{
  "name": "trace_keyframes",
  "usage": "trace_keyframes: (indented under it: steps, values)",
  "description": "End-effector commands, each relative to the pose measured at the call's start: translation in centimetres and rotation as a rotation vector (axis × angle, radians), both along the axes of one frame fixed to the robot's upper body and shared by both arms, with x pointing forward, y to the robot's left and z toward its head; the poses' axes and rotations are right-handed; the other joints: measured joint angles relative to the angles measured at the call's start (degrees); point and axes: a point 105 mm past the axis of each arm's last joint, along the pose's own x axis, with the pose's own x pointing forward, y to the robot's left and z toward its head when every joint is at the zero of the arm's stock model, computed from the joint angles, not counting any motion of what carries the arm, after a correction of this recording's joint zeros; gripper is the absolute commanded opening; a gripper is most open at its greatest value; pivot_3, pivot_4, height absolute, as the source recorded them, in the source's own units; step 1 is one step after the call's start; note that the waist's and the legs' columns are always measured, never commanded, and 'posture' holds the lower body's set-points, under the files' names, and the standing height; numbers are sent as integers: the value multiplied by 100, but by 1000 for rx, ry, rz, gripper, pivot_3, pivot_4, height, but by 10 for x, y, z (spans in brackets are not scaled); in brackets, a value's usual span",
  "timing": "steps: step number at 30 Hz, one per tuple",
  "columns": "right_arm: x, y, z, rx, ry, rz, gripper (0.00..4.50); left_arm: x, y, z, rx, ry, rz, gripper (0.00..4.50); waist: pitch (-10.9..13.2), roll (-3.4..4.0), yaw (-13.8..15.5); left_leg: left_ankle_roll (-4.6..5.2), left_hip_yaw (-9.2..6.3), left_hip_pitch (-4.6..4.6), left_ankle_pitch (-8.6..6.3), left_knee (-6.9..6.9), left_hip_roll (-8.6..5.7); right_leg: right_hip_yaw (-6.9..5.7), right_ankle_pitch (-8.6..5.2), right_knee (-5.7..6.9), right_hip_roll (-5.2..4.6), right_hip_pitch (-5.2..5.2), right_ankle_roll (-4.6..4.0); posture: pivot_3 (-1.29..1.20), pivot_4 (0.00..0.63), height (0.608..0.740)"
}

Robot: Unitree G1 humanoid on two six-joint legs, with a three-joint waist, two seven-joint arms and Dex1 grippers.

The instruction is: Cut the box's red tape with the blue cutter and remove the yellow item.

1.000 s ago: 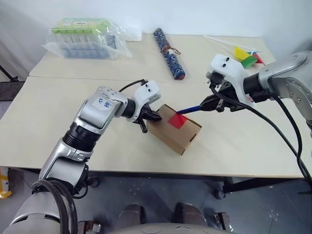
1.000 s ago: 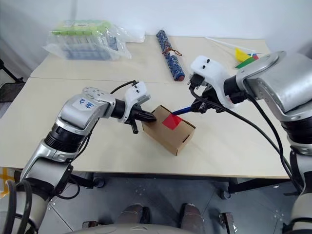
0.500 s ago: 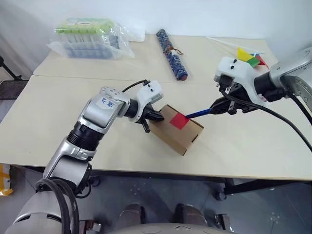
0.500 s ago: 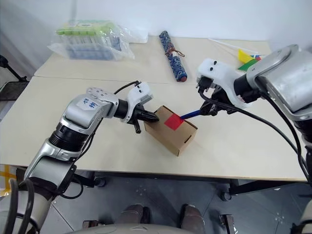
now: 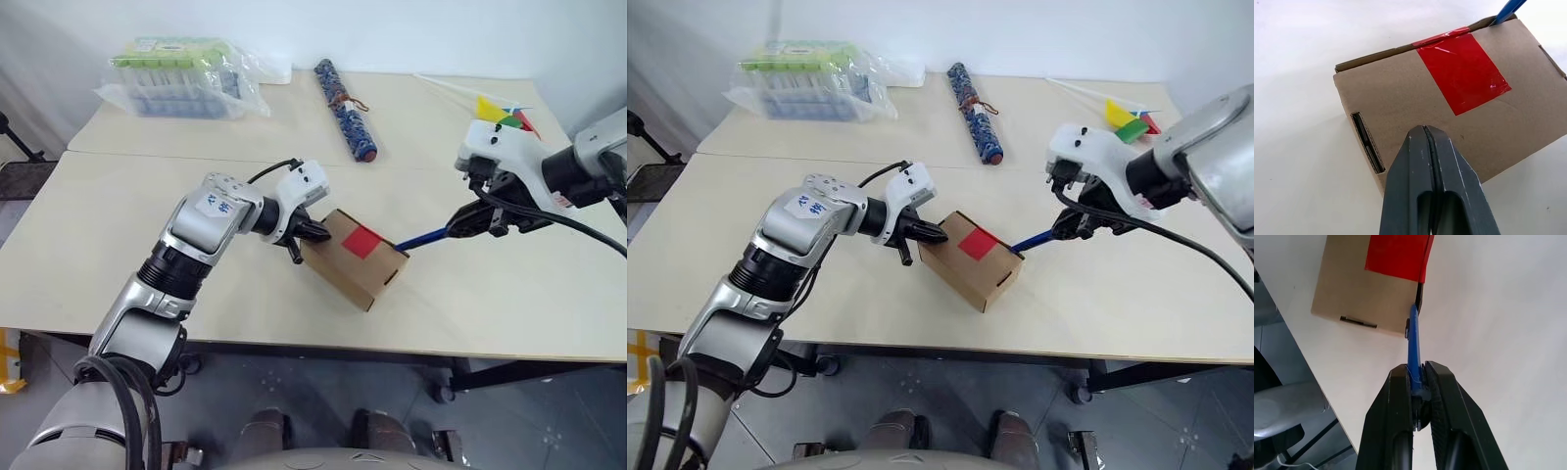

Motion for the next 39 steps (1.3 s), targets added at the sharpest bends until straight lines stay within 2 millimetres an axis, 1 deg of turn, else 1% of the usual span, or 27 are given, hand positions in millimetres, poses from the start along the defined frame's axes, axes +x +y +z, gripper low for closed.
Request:
trace_keyframes:
  steps: [1,6,9,11,13,14,15,17,18,19,21,25,28,29,31,32,34,36,37,39]
  values:
    - [-12,2,16,42,-33,47,130,3,12,-31,102,49,64,0,0,0,0,0,0,0,0,0,0,1,0,0,0,-1,0,0,150,740]
    - [-15,-8,41,98,-125,14,130,2,12,-32,105,47,57,0,0,0,-1,0,0,-3,0,-1,0,6,0,0,0,-7,0,0,150,740]
    - [-20,-15,55,136,-168,-11,130,1,12,-32,108,45,49,0,0,0,-2,0,0,-3,0,-1,1,6,0,-3,0,-7,-1,0,150,740]
    - [-23,-17,64,173,-192,-19,130,1,12,-33,109,43,44,0,0,0,-5,1,-1,-3,-1,-2,2,8,0,-5,0,-7,-1,0,150,740]
    - [-25,-18,68,195,-208,-20,130,0,12,-33,110,41,41,0,0,0,-6,1,-2,-3,-1,-3,2,11,1,-6,0,-9,-2,0,150,740]
    - [-25,-19,73,215,-242,-32,130,0,13,-33,110,40,40,0,0,0,-8,1,-2,-2,-1,-2,3,11,1,-5,0,-8,-2,0,150,740]
    - [-19,-24,82,253,-312,-75,130,0,13,-33,108,36,37,0,0,0,-8,1,-2,-2,-1,-3,3,11,1,-6,0,-9,-2,0,150,740]
    - [-8,-44,88,317,-426,-207,130,-1,11,-32,108,29,21,0,-6,-11,-1,1,-2,-2,-1,-5,3,13,2,-7,0,-8,-3,0,150,740]
    - [-6,-52,83,332,-463,-243,130,-1,11,-32,108,26,16,0,-9,-15,4,1,0,-2,0,-3,5,7,3,-7,0,-4,-5,0,150,740]
    - [-4,-58,74,338,-483,-274,130,-1,11,-32,107,23,15,0,-15,-25,8,1,2,-2,0,-3,7,6,4,-7,0,-4,-5,0,150,740]
    - [-5,-64,58,373,-507,-311,130,0,10,-31,99,8,8,0,-19,-30,0,1,4,-2,-1,-5,6,-3,7,-4,0,0,-1,0,150,740]
    - [-9,-89,12,476,-537,-431,130,-1,8,-30,93,5,-5,0,-29,-12,27,-1,5,-1,3,-7,3,-13,9,0,1,1,1,0,150,740]
    - [-11,-107,-9,521,-633,-498,130,-1,8,-29,93,1,-13,0,-37,1,5,1,9,-2,5,-7,0,-10,9,-4,1,3,1,0,150,740]
    - [-11,-116,-23,538,-659,-544,130,-1,8,-28,93,0,-15,0,-38,3,2,2,12,0,5,-8,-1,-8,9,-6,0,4,1,0,150,740]
    - [-12,-127,-46,558,-681,-609,130,-1,7,-27,95,-2,-17,0,-43,9,-6,2,14,16,5,-11,1,-5,9,-7,4,16,1,0,150,740]
    - [-12,-129,-54,563,-687,-626,130,0,7,-27,96,-2,-18,0,-43,10,-13,2,15,22,5,-13,1,-4,8,-10,4,23,2,0,150,740]
    - [-12,-131,-80,591,-683,-673,130,1,7,-26,98,-5,-20,0,-43,12,-33,3,18,52,5,-24,0,0,8,-18,4,51,2,0,150,740]
    - [-11,-131,-98,615,-675,-706,130,1,7,-25,99,-6,-21,0,-45,19,-54,3,15,82,4,-38,2,2,7,-31,7,80,2,0,150,740]
    - [-11,-131,-103,622,-673,-715,130,1,7,-25,98,-6,-22,0,-46,22,-60,3,9,84,5,-42,1,7,7,-39,7,82,1,0,150,740]
    - [-9,-128,-121,623,-653,-735,130,2,7,-24,100,-8,-23,0,-50,30,-69,5,1,86,5,-44,1,16,7,-42,7,81,1,0,150,740]
